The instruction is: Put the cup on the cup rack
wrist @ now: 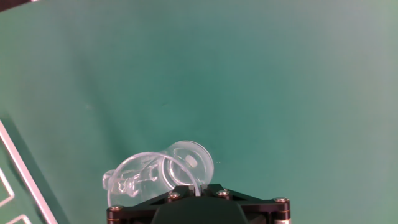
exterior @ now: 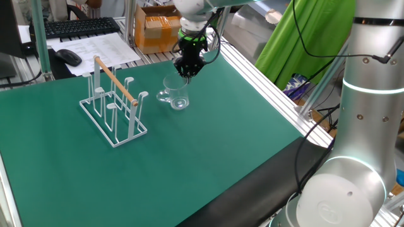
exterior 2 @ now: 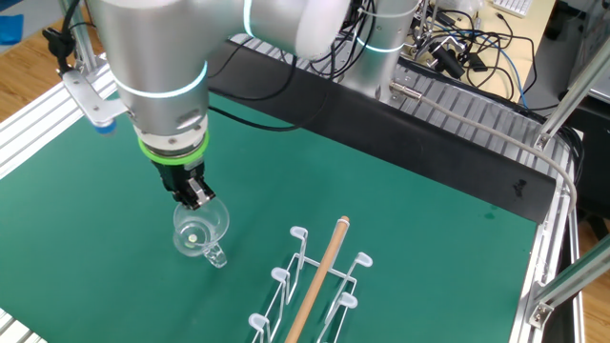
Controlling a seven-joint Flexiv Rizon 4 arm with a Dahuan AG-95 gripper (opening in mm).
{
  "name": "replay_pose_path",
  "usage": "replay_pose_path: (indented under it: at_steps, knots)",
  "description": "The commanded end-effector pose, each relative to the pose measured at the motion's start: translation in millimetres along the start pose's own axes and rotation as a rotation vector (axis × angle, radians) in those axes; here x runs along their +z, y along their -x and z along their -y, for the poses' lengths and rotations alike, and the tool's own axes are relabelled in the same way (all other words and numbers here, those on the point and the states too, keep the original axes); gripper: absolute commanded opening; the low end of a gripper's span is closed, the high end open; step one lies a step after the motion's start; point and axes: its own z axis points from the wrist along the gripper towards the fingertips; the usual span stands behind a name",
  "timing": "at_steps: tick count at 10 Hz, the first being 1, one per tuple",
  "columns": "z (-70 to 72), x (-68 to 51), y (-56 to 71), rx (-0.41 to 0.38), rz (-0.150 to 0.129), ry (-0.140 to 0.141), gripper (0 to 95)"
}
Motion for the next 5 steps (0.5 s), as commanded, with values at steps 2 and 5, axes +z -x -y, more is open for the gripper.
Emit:
replay_pose_path:
  at_steps: [2,5]
  knots:
    - [1.5,-8.1,-2.6,-0.048,0.001,-0.061,0.0]
    - [1.9,-16.9,-3.1,-0.092,-0.001,-0.121,0.0]
